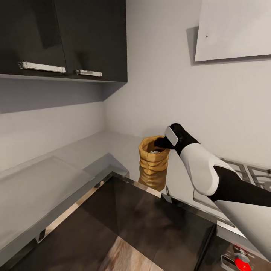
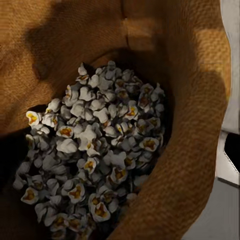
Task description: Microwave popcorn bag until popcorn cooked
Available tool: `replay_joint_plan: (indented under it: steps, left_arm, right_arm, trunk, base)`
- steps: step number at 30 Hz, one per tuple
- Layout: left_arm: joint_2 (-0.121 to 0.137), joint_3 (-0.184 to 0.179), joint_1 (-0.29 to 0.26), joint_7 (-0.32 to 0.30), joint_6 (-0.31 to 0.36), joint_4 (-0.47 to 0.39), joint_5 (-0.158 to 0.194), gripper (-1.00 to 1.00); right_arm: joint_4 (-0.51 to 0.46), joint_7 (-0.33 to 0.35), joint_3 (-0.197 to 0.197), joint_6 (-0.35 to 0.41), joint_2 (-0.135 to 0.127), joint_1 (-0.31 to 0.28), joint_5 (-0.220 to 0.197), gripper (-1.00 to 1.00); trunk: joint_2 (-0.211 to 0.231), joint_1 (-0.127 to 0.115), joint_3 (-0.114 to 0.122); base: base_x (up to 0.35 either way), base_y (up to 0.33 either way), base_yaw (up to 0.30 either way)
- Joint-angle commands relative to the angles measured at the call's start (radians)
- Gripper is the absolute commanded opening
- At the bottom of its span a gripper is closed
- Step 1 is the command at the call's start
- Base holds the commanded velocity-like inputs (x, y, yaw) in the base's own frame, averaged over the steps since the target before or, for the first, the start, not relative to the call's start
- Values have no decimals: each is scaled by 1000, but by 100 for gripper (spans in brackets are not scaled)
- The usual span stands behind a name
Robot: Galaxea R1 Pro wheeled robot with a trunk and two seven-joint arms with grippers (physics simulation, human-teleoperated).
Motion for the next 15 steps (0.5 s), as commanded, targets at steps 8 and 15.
replay_joint_plan:
  steps: [8,15]
  left_arm:
    - [-1,-7,0,0,-1,-1,-4,100]
    - [-1,-5,0,-1,-1,-1,0,100]
  right_arm:
    - [-11,-88,-4,-27,1,0,-3,100]
    - [-5,-93,-5,-34,1,0,-3,100]
  trunk:
    - [-1,0,-1]
    - [-1,0,-1]
  base:
    - [-88,0,0]
    - [-32,0,0]
